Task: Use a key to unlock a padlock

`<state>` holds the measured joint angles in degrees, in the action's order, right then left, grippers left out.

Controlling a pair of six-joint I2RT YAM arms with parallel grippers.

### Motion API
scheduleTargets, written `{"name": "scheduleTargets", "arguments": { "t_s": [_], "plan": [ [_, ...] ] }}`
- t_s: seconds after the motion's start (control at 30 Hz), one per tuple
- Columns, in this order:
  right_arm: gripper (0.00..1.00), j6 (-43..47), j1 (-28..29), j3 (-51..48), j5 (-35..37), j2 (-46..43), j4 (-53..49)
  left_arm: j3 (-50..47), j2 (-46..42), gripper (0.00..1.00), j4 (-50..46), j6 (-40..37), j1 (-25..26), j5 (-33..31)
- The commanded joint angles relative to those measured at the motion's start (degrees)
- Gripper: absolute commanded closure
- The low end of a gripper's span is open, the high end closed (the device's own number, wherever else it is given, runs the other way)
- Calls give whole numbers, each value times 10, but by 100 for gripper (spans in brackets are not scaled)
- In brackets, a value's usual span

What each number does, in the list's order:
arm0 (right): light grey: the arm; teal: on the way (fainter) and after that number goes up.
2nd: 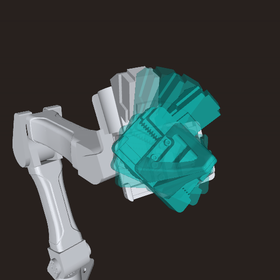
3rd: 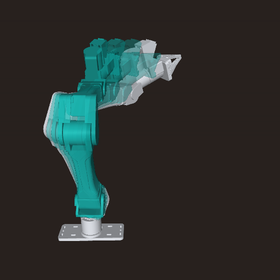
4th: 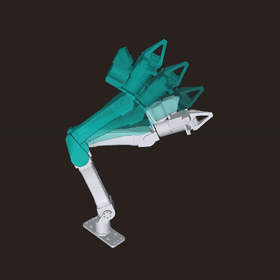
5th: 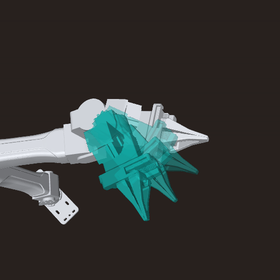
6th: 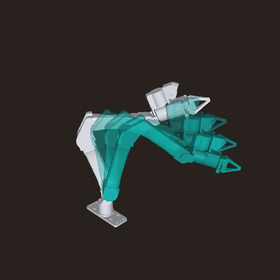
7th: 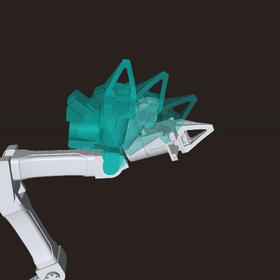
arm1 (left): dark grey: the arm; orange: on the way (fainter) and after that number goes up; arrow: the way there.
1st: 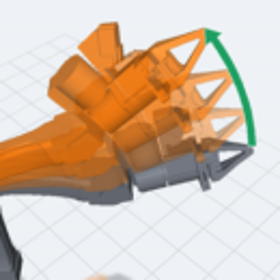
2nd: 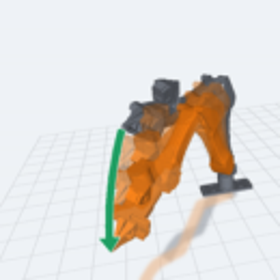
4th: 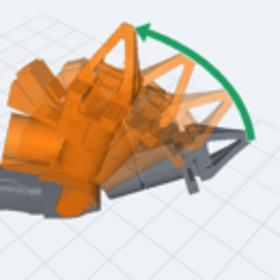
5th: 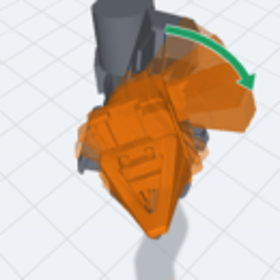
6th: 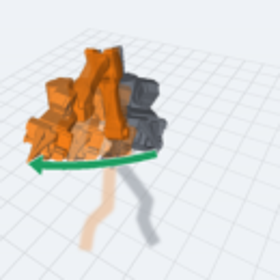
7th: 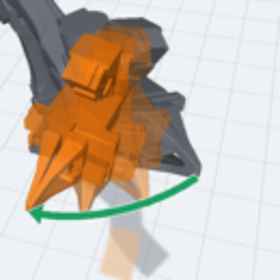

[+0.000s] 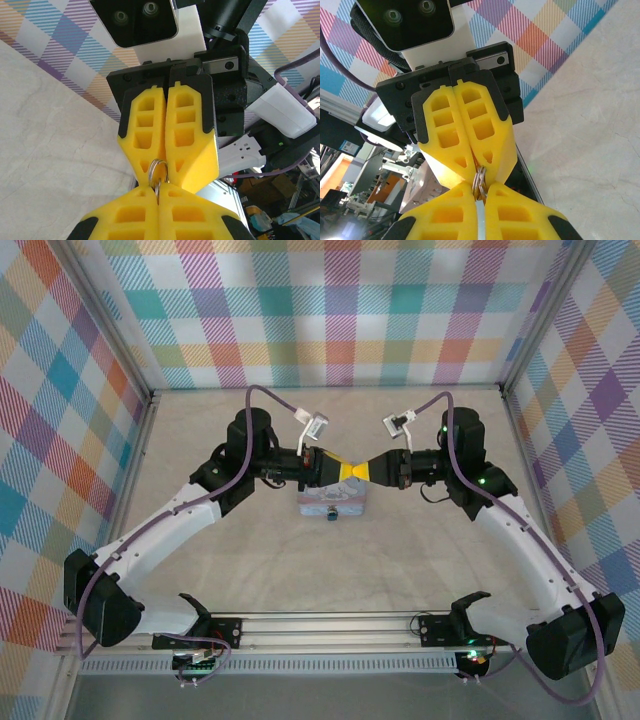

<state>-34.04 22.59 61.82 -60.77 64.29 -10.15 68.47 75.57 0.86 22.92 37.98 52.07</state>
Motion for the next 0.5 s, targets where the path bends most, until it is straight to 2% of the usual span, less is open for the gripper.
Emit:
{"name": "scheduleTargets", "arguments": {
  "t_s": [0.0,0.07,0.2,0.23,0.3,0.47],
  "plan": [
    [88,-15,5,9,-15,-14,38,-7,-11,100,7,-16,6,21],
    [86,-21,5,9,-15,-15,46,-7,-10,100,6,-16,5,22],
    [88,-27,5,7,-19,-16,53,-6,-9,100,5,-16,6,26],
    [87,-27,5,7,-18,-17,53,-5,-8,100,2,-18,6,26],
    [75,-29,5,6,-14,-20,55,-6,-9,100,0,-20,6,27],
    [75,-31,5,5,-10,-20,58,-7,-9,100,-4,-22,6,25]
  ]
}}
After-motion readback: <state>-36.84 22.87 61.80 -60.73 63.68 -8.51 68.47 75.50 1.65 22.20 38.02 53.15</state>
